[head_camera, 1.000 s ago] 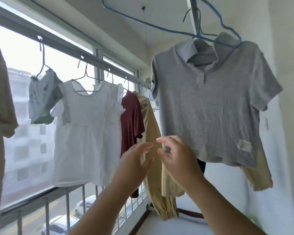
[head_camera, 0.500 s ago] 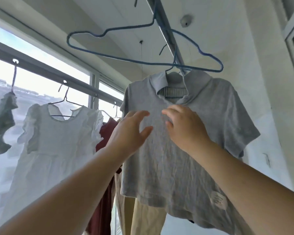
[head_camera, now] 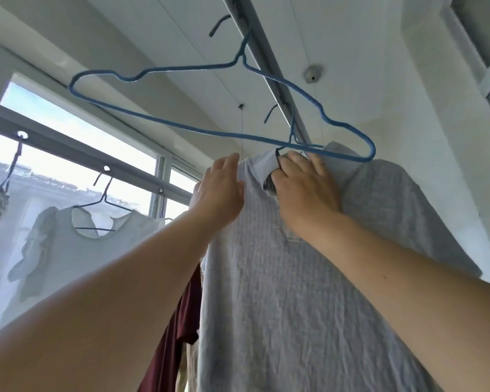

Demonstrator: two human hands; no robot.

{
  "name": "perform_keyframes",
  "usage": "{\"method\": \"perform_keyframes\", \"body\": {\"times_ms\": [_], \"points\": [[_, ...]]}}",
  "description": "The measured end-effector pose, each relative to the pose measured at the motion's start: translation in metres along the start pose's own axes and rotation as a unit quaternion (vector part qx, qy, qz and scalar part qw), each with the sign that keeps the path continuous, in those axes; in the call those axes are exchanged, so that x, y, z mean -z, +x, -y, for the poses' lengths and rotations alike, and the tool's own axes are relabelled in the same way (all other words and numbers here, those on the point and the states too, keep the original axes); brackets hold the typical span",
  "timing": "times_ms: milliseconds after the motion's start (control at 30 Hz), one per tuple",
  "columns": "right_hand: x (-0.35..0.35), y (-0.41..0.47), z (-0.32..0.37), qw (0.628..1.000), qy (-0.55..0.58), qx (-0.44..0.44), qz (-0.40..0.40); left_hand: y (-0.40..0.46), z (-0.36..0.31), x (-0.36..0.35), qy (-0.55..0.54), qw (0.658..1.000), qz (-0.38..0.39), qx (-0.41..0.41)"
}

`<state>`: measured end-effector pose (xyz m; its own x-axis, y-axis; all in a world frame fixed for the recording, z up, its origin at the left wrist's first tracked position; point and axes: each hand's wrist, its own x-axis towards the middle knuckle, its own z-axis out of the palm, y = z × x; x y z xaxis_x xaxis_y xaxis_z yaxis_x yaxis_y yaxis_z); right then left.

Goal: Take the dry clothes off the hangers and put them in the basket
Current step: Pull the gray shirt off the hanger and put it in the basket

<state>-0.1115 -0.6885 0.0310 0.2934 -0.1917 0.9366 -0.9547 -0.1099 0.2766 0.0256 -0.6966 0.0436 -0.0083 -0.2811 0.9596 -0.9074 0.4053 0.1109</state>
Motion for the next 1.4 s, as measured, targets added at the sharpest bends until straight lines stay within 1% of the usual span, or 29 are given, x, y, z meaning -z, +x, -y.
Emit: {"method": "perform_keyframes", "body": {"times_ms": [133,300,433,600,733,800,1000,1167,1300,1367,1400], "points": [[0.000,0.017,0.005,0.998,-0.046,0.005,0.029,0.030,0.006,-0.004,0.003,0.999,0.032,0.002],[-0.001,0.033,0.008,0.995,-0.092,0.007,0.035,0.056,0.012,-0.013,0.044,0.996,0.076,-0.018],[0.005,0.042,0.009,0.994,-0.104,0.007,0.045,0.068,0.013,-0.016,0.049,0.997,0.049,-0.031],[0.010,0.049,0.008,0.995,-0.087,-0.004,0.042,0.066,0.017,-0.011,-0.089,0.994,-0.001,-0.058],[0.009,0.054,0.002,0.992,-0.119,-0.009,0.041,0.061,0.019,-0.011,-0.106,0.991,-0.034,-0.070],[0.009,0.056,-0.001,0.990,-0.132,-0.018,0.035,0.059,0.023,-0.015,-0.102,0.993,-0.040,-0.052],[0.012,0.058,0.003,0.987,-0.157,0.003,0.017,0.054,0.031,-0.018,-0.120,0.991,-0.041,0.040],[0.017,0.069,0.002,0.987,-0.158,-0.016,-0.005,0.051,0.036,-0.009,-0.146,0.981,-0.082,0.097],[0.015,0.074,0.005,0.987,-0.161,-0.019,-0.017,0.038,0.061,-0.007,-0.193,0.962,-0.111,0.158],[0.015,0.074,0.008,0.985,-0.169,-0.024,-0.030,0.028,0.069,-0.008,-0.223,0.951,-0.104,0.185],[0.015,0.074,0.009,0.985,-0.166,-0.028,-0.034,0.023,0.071,-0.009,-0.233,0.950,-0.086,0.190]]}}
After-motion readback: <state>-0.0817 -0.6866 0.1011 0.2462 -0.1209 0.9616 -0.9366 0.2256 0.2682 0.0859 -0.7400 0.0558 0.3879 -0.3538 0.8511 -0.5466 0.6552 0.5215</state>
